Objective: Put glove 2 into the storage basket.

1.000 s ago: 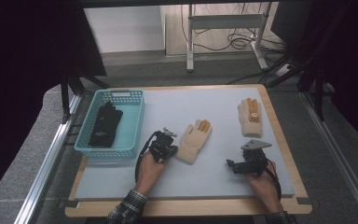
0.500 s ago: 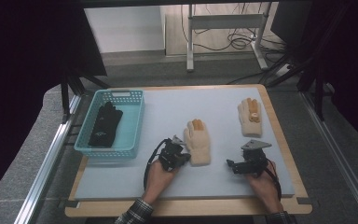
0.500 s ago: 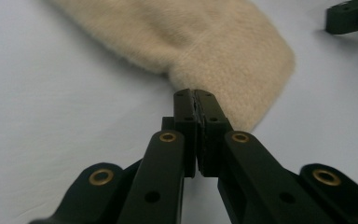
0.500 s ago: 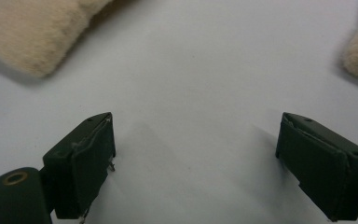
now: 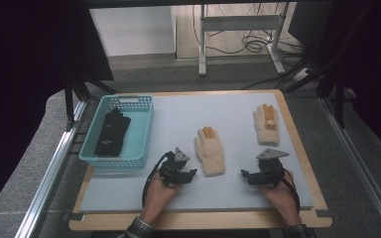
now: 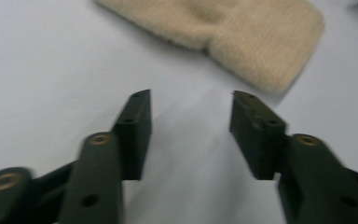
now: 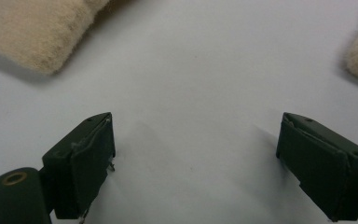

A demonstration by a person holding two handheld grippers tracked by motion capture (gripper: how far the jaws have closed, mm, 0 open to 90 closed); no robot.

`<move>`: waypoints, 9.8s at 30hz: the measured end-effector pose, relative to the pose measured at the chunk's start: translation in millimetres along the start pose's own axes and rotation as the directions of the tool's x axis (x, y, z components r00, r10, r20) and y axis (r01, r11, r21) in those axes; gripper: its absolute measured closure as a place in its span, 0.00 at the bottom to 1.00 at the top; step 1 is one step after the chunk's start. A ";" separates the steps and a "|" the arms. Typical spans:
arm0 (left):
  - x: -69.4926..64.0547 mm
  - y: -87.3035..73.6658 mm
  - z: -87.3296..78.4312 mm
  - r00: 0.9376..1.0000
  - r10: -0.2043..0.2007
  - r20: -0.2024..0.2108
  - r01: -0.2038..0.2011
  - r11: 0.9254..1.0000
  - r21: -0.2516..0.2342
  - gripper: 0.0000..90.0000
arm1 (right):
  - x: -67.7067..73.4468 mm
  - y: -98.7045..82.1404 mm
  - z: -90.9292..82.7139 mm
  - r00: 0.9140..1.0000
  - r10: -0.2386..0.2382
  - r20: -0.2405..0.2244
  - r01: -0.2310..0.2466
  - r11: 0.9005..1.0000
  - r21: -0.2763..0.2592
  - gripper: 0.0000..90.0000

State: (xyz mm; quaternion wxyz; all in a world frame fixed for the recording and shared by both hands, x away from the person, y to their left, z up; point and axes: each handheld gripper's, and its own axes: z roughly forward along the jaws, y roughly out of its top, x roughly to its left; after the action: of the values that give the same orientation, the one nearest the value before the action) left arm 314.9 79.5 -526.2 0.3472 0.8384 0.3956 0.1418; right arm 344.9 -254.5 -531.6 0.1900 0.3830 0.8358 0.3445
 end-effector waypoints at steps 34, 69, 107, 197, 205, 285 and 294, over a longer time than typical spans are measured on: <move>19.1 -46.7 -15.2 0.998 -0.049 -0.038 0.049 0.999 0.002 0.01 | -1.2 0.8 -0.9 1.000 0.015 -0.011 -0.015 1.000 -0.003 0.15; 18.8 -47.2 -15.4 0.997 -0.059 -0.040 0.059 0.998 -0.007 0.02 | -133.6 58.5 12.8 0.972 0.147 0.181 -0.138 0.989 -0.061 0.59; 18.7 -47.4 -15.5 0.997 -0.060 -0.041 0.060 0.998 -0.010 0.03 | -136.1 73.4 25.1 0.962 0.212 0.170 -0.201 0.976 -0.082 0.65; 18.7 -47.5 -15.8 0.997 -0.061 -0.043 0.060 0.998 -0.010 0.03 | 19.0 59.0 22.6 0.987 -0.017 -0.158 0.014 1.000 -0.022 0.98; 18.7 -47.6 -15.8 0.997 -0.061 -0.043 0.060 0.998 -0.011 0.03 | 32.9 48.1 31.1 0.980 -0.058 -0.193 0.061 0.998 0.013 0.98; 18.7 -47.4 -15.6 0.997 -0.058 -0.046 0.057 0.998 -0.009 0.03 | -1.8 7.5 -10.9 0.999 -0.007 -0.035 0.005 0.999 -0.031 0.22; 18.7 -47.4 -15.5 0.997 -0.057 -0.046 0.057 0.998 -0.009 0.03 | -15.9 -9.1 -12.8 0.999 0.011 -0.040 -0.011 1.000 -0.004 0.11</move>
State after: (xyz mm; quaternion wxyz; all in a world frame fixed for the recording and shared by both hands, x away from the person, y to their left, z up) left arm 292.2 122.2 -548.6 0.3451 0.8219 0.4268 0.1525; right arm 343.0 -276.6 -528.5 0.1723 0.3803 0.8365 0.3550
